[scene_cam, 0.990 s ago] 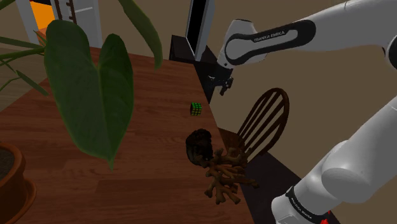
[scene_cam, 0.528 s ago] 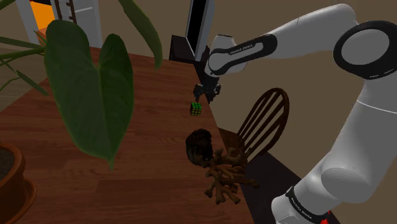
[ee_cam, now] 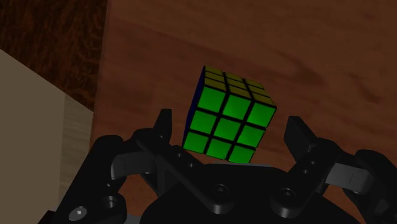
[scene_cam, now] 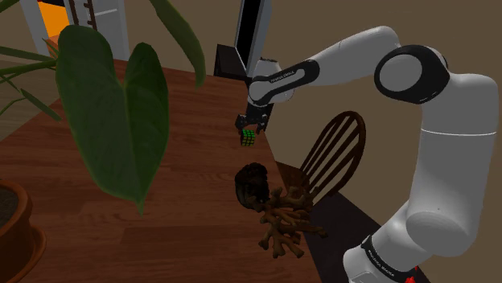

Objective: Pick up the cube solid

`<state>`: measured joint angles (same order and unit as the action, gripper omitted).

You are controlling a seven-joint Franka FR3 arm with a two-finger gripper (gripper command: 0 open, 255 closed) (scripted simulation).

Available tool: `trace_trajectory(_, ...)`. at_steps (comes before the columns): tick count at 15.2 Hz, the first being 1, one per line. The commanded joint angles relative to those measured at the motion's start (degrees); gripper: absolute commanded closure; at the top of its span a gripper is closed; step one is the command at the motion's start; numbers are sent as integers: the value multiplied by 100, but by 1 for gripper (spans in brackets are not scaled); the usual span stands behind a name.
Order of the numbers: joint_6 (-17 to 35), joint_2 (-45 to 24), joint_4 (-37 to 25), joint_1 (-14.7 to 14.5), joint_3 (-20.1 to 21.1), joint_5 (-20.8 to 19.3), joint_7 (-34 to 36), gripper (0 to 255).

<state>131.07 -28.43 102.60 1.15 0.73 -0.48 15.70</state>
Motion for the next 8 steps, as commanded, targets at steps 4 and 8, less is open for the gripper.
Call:
trace_trajectory(4,291,-262,29,2,-5,-3,1,0)
trace_trajectory(8,318,-303,15,-3,-4,-5,7,255)
